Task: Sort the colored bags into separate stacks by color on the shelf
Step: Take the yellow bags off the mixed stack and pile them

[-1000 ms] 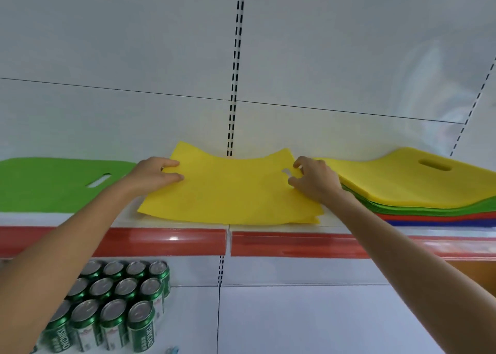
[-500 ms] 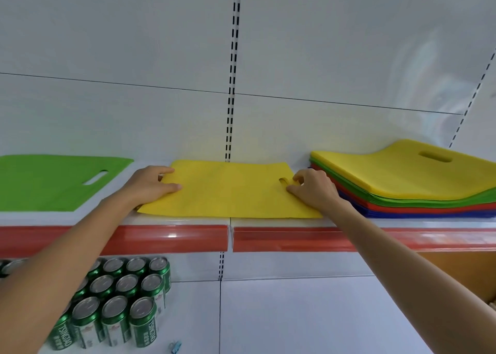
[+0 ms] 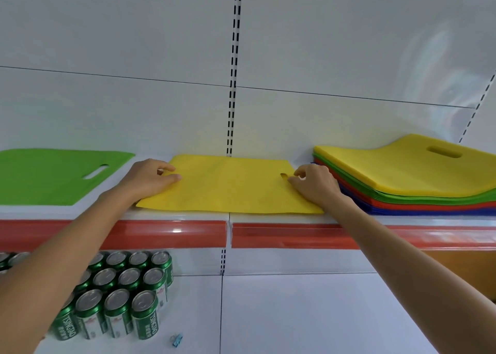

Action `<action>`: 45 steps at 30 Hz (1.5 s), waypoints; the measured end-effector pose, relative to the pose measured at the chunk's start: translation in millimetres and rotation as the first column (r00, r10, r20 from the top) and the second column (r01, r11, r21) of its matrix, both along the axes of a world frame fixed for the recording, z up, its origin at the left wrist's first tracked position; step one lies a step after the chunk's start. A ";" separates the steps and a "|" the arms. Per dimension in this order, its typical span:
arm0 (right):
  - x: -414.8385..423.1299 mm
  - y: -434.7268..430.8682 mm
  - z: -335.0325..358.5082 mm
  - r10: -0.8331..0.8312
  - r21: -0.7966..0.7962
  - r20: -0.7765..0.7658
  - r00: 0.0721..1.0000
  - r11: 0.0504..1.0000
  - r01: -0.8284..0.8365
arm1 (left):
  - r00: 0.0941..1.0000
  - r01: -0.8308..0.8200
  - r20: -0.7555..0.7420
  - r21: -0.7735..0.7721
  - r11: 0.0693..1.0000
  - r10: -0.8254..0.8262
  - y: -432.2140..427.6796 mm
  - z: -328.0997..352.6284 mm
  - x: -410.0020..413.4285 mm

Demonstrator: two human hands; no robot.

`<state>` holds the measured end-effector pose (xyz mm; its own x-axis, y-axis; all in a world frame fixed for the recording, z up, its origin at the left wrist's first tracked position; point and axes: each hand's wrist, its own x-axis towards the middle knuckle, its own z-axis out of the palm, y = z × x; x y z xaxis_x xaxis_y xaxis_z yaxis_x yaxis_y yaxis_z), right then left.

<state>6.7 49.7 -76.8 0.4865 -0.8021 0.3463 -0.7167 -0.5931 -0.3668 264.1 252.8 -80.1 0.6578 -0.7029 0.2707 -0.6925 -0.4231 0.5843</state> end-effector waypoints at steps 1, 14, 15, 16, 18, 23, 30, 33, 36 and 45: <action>-0.9 1.2 2.0 0.011 -0.013 0.026 1.000 1.000 -0.011 | 1.000 -0.008 0.020 0.010 1.000 0.008 0.7 2.1 -1.3; -87.5 -31.1 110.9 0.082 -0.223 0.171 0.982 0.974 -0.043 | 0.959 0.235 0.184 -0.093 0.968 -0.215 -76.8 74.0 -115.2; -101.2 -39.4 116.7 0.065 -0.228 0.165 0.984 0.973 -0.026 | 0.954 0.257 0.186 -0.096 0.962 -0.237 -88.7 78.0 -127.3; -114.9 -48.3 120.7 0.048 -0.228 0.158 0.986 0.974 -0.011 | 0.948 0.274 0.196 -0.096 0.957 -0.252 -100.2 81.4 -139.2; -143.8 -65.9 124.0 0.014 -0.215 0.136 0.991 0.976 0.016 | 0.936 0.305 0.210 -0.084 0.948 -0.283 -123.2 84.9 -163.5; -219.8 -111.6 127.4 -0.050 -0.202 0.086 0.995 0.977 0.067 | 0.921 0.353 0.174 0.009 0.936 -0.349 -179.6 77.9 -214.0; -283.6 -173.4 112.8 -0.142 -0.166 -0.032 0.989 0.977 0.135 | 0.936 0.285 0.148 0.215 0.934 -0.319 -239.8 55.0 -257.0; -287.1 -192.6 104.1 -0.153 -0.140 -0.062 0.986 0.980 0.143 | 0.952 0.207 0.144 0.344 0.916 -0.269 -253.7 47.2 -263.3; -284.1 -206.2 99.8 -0.147 -0.110 -0.098 0.984 0.984 0.136 | 0.956 0.192 0.120 0.430 0.882 -0.266 -260.5 45.1 -266.5; -274.2 -224.3 97.1 -0.119 -0.081 -0.151 0.981 0.991 0.107 | 0.934 0.126 0.224 0.519 0.845 -0.277 -260.7 43.3 -273.3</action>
<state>-267.5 -174.6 20.4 0.4465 -0.8306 0.3328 -0.8253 -0.5260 -0.2054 -9.2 -7.8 -36.8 0.4356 -0.9001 0.0057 -0.8952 -0.4326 0.1075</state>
